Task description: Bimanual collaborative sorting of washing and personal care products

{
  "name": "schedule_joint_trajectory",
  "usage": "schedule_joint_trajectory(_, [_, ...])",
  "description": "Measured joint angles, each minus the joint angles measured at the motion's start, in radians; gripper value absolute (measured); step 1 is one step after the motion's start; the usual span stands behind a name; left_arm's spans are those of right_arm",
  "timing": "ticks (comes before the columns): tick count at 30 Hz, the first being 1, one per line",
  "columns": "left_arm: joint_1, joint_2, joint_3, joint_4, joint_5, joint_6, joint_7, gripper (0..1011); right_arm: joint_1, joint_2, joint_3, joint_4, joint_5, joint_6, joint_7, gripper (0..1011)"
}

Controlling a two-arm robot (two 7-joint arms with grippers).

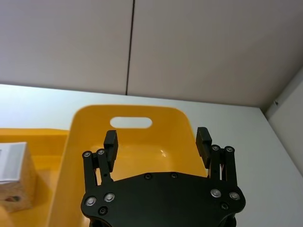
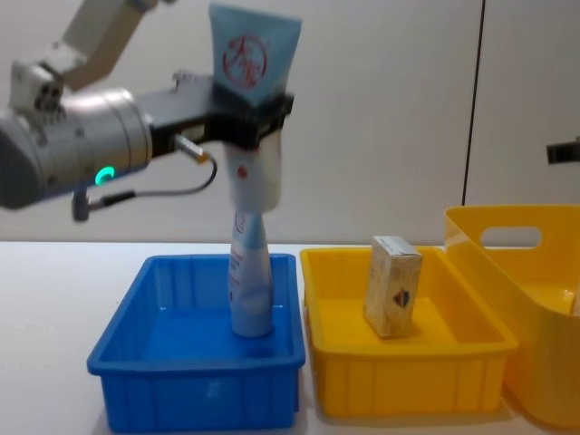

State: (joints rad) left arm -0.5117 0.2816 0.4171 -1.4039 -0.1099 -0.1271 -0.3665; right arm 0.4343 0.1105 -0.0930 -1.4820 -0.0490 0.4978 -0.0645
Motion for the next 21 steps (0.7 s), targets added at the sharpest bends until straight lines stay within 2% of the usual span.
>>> schedule_joint_trajectory(8, [-0.055, -0.004, 0.011, 0.018, -0.021, -0.047, -0.061, 364, -0.002, 0.013, 0.000, -0.038, 0.035, -0.021, 0.078, 1003])
schedule_joint_trajectory(18, [-0.091, -0.019, 0.025, 0.079, -0.016, -0.057, -0.072, 364, -0.004, 0.038, -0.007, -0.079, 0.080, -0.034, 0.188, 1003])
schedule_joint_trajectory(21, [-0.100, -0.026, 0.032, 0.095, -0.007, -0.055, -0.072, 364, -0.004, 0.044, -0.011, -0.081, 0.084, -0.037, 0.203, 1003])
